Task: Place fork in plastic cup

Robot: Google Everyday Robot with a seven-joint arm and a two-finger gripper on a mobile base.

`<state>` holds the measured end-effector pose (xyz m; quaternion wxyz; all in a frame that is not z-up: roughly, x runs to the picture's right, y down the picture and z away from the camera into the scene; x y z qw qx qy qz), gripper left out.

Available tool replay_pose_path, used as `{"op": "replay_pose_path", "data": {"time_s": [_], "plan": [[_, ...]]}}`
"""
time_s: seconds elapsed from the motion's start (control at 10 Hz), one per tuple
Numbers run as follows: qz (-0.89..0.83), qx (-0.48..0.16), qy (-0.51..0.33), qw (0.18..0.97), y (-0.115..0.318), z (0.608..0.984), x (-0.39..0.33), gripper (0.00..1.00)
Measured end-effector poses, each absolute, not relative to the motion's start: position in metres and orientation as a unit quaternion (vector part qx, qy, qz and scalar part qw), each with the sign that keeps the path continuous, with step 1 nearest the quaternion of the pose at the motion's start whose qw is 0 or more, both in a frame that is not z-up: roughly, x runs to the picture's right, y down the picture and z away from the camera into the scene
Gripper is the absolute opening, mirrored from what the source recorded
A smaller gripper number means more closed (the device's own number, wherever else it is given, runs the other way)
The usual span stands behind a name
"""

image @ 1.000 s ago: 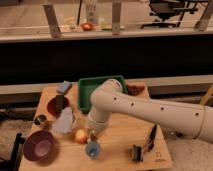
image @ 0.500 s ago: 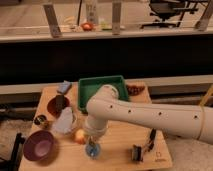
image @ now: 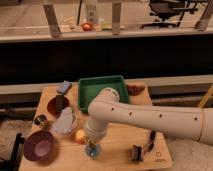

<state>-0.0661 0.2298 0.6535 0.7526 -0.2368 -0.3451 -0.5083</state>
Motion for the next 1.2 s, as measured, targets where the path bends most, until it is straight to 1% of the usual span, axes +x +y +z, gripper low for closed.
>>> {"op": "replay_pose_path", "data": {"time_s": [0.2, 0.3, 0.4, 0.7, 0.8, 1.0, 1.1, 1.2], "plan": [[-0.508, -0.238, -0.349, 0.751, 0.2323, 0.6562, -0.0656, 0.0], [-0.508, -0.238, -0.35, 0.75, 0.2325, 0.657, -0.0654, 0.02], [-0.508, -0.238, -0.351, 0.749, 0.2326, 0.6575, -0.0654, 0.08], [-0.51, -0.238, -0.351, 0.748, 0.232, 0.6569, -0.066, 0.4], [-0.51, -0.239, -0.351, 0.748, 0.2319, 0.6564, -0.066, 0.48], [-0.511, -0.237, -0.351, 0.748, 0.2308, 0.6549, -0.0662, 0.7], [-0.511, -0.236, -0.352, 0.748, 0.2303, 0.6543, -0.0666, 0.77], [-0.512, -0.235, -0.352, 0.747, 0.2295, 0.6541, -0.0665, 0.8]]}}
